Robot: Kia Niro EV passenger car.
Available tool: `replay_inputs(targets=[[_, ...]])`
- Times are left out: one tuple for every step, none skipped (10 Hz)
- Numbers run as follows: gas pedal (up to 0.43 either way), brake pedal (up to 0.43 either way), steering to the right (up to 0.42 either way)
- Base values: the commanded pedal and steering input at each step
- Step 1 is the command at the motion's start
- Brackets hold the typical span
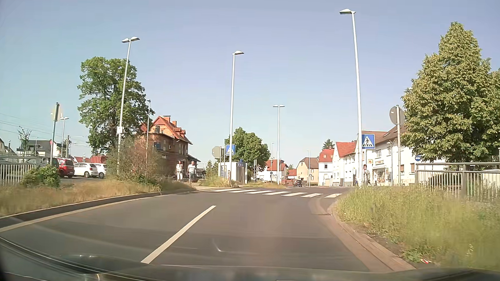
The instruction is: Follow the waypoints while adhering to traffic rules and regulations
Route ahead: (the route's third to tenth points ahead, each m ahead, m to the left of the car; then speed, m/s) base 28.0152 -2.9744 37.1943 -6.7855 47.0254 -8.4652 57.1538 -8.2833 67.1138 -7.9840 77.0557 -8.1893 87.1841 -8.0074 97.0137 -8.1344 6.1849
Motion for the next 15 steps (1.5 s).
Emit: replay_inputs(targets=[[0.000, 0.189, -0.001], [0.000, 0.201, 0.000], [0.000, 0.207, 0.001], [0.000, 0.213, 0.003], [0.000, 0.213, 0.004], [0.000, 0.220, 0.004], [0.000, 0.226, 0.005], [0.000, 0.232, 0.008], [0.000, 0.244, 0.011], [0.000, 0.250, 0.013], [0.000, 0.256, 0.019], [0.000, 0.256, 0.023], [0.000, 0.256, 0.027], [0.000, 0.256, 0.031], [0.000, 0.250, 0.036]])
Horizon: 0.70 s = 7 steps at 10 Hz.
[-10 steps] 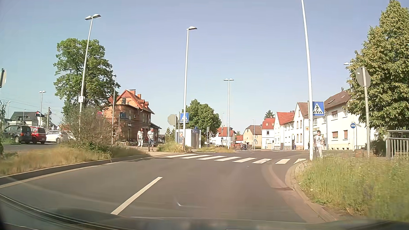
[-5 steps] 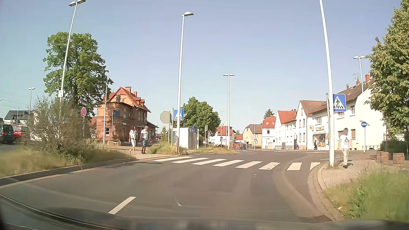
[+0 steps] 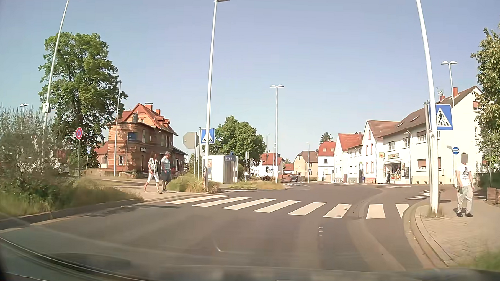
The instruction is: Follow the waypoints while adhering to traffic rules and regulations
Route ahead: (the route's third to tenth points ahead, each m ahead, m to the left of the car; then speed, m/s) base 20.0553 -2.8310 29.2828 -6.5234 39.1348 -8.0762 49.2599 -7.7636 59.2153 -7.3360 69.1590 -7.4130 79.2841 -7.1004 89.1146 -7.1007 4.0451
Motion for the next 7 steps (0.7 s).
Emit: replay_inputs(targets=[[0.000, 0.256, 0.042], [0.000, 0.256, 0.050], [0.000, 0.256, 0.058], [0.000, 0.256, 0.063], [0.000, 0.256, 0.066], [0.000, 0.250, 0.067], [0.000, 0.256, 0.068]])
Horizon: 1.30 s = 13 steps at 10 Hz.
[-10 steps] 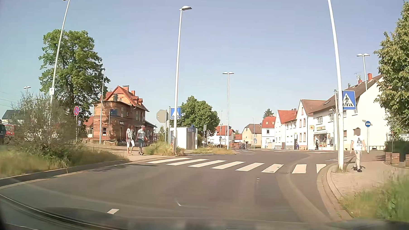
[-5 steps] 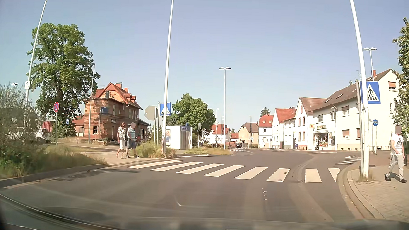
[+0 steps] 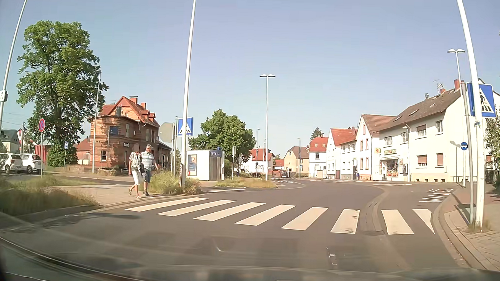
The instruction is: Follow the waypoints while adhering to traffic rules and regulations
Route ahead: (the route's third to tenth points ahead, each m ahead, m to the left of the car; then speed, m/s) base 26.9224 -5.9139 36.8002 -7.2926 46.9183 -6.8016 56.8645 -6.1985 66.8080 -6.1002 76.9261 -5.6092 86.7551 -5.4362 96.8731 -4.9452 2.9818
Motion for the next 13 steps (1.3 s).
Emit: replay_inputs(targets=[[0.000, 0.256, 0.069], [0.000, 0.250, 0.071], [0.000, 0.250, 0.075], [0.000, 0.250, 0.080], [0.000, 0.250, 0.085], [0.000, 0.250, 0.089], [0.000, 0.256, 0.091], [0.000, 0.250, 0.094], [0.000, 0.250, 0.096], [0.000, 0.250, 0.098], [0.000, 0.250, 0.098], [0.000, 0.250, 0.098], [0.000, 0.250, 0.098]])
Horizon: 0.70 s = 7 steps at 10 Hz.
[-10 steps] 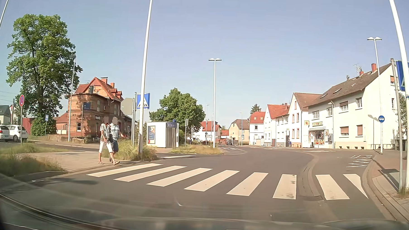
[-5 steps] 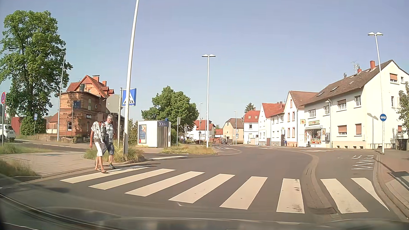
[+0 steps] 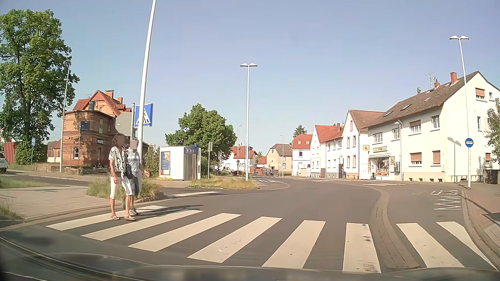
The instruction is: Follow the waypoints while adhering to traffic rules and regulations
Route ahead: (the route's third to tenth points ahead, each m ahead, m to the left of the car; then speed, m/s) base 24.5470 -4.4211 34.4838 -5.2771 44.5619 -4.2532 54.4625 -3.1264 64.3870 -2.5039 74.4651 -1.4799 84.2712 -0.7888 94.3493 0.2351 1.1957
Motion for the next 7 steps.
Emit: replay_inputs(targets=[[0.000, 0.250, 0.098], [0.000, 0.256, 0.098], [0.000, 0.250, 0.098], [0.000, 0.250, 0.098], [0.000, 0.250, 0.098], [0.000, 0.250, 0.098], [0.000, 0.250, 0.098]])
